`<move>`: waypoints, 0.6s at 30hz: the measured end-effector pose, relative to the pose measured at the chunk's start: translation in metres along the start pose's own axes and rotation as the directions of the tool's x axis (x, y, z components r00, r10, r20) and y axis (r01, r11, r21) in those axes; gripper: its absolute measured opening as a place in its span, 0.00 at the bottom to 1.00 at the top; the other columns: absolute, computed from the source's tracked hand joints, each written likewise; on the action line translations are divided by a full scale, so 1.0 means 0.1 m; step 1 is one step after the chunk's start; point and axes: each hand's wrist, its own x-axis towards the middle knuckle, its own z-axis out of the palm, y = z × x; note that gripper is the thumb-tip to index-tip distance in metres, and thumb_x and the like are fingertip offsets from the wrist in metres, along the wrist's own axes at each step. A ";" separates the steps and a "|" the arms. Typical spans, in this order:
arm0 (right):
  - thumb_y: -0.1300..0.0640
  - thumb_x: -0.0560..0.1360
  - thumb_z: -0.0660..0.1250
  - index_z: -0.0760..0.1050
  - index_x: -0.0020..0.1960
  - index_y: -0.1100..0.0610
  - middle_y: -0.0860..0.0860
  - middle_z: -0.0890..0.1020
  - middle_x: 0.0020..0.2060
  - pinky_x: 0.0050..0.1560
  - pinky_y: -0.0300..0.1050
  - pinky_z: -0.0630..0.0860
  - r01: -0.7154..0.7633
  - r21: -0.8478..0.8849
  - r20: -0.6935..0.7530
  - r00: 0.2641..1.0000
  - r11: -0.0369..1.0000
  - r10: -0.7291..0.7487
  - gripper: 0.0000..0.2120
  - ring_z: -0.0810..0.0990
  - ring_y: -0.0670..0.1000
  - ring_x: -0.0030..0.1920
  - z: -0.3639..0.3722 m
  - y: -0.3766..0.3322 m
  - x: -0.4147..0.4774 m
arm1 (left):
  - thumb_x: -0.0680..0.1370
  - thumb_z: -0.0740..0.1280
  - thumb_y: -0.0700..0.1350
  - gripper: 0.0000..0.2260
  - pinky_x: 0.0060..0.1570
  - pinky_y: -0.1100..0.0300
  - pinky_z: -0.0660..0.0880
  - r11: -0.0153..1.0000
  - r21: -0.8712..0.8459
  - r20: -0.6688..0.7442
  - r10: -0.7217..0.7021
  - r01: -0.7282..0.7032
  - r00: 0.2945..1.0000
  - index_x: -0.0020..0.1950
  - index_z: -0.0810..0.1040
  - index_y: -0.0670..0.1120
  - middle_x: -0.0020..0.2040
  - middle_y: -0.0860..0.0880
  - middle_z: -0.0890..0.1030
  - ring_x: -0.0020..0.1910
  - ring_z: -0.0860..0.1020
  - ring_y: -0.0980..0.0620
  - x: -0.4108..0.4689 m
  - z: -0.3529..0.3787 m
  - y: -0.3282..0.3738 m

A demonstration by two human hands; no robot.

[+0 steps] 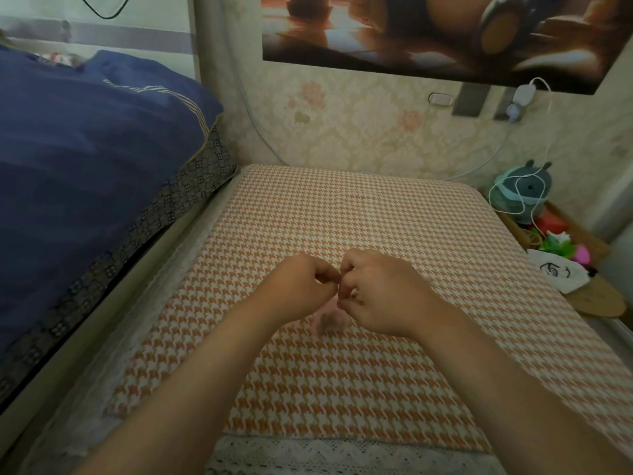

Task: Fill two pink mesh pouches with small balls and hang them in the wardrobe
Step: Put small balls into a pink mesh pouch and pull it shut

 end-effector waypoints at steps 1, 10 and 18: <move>0.44 0.77 0.68 0.84 0.50 0.47 0.40 0.75 0.52 0.46 0.40 0.66 -0.011 0.000 0.008 1.000 1.000 0.011 0.09 0.75 0.44 0.54 0.00 0.01 -0.01 | 0.76 0.68 0.48 0.09 0.44 0.63 0.76 1.000 0.020 -0.001 0.025 -0.025 1.000 0.53 0.85 0.56 0.49 0.57 0.84 0.44 0.80 0.61 -0.01 0.01 0.00; 0.43 0.80 0.66 0.85 0.54 0.46 0.40 0.79 0.54 0.49 0.43 0.76 -0.033 0.028 0.044 0.999 0.999 0.032 0.12 0.78 0.43 0.52 -0.03 0.09 -0.09 | 0.74 0.66 0.52 0.14 0.43 0.56 0.78 0.906 0.264 0.020 0.339 -0.332 0.941 0.58 0.82 0.57 0.51 0.64 0.78 0.42 0.76 0.61 -0.15 -0.05 0.00; 0.45 0.79 0.69 0.86 0.52 0.45 0.41 0.85 0.47 0.49 0.43 0.78 -0.011 0.102 0.039 0.999 0.995 0.007 0.08 0.81 0.42 0.47 -0.05 0.12 -0.13 | 0.75 0.69 0.49 0.09 0.40 0.63 0.75 0.891 0.274 0.076 0.355 -0.362 0.932 0.54 0.82 0.58 0.52 0.63 0.79 0.43 0.76 0.62 -0.12 -0.01 -0.01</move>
